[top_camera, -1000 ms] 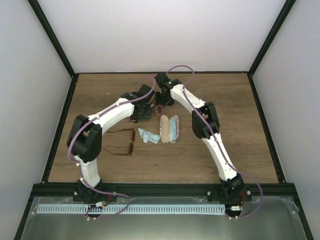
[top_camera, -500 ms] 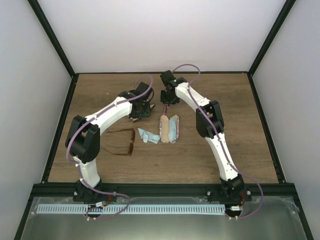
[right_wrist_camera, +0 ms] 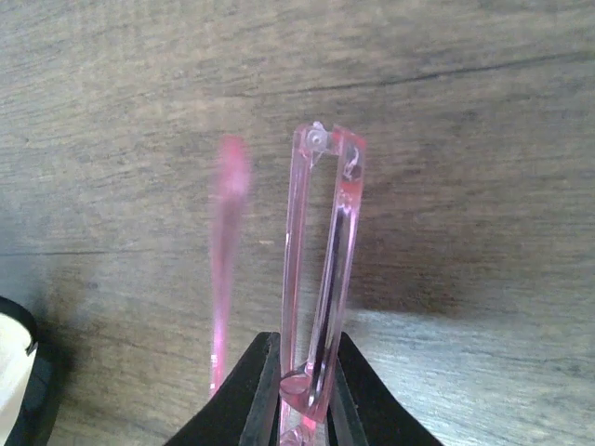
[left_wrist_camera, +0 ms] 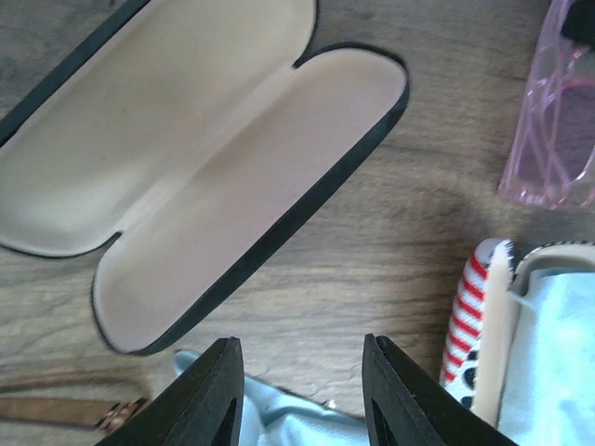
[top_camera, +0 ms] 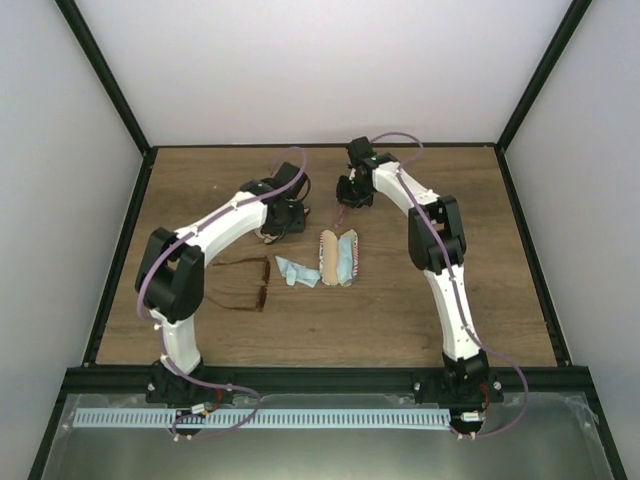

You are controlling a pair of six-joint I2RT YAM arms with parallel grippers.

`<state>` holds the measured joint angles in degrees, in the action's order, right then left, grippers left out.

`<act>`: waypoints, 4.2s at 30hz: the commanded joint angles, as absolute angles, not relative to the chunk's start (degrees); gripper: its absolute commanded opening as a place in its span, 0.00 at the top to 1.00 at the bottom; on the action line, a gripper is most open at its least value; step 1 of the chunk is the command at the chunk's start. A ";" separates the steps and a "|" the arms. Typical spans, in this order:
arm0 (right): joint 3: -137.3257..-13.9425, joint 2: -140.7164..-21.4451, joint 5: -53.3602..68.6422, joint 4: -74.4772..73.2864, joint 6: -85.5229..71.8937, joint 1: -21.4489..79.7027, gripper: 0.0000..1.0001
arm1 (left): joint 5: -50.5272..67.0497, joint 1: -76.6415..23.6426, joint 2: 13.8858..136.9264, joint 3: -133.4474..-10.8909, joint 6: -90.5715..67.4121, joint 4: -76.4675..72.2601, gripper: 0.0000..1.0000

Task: Organize the sunglasses
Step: Adjust the sunglasses at the center of the board.

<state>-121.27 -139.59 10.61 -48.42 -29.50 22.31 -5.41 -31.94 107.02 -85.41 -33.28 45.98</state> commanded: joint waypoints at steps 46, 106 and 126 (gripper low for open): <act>-81.69 -119.06 38.96 -22.04 -34.19 5.65 0.90 | 7.14 -32.69 126.60 -117.05 -35.85 47.11 0.56; -82.92 -122.87 42.78 -26.00 -28.11 7.29 0.96 | 8.44 -33.75 131.44 -121.05 -37.00 50.75 0.56; -84.33 -114.15 31.28 -28.19 -17.33 10.28 0.53 | 9.80 -33.76 130.62 -118.74 -36.43 50.26 0.56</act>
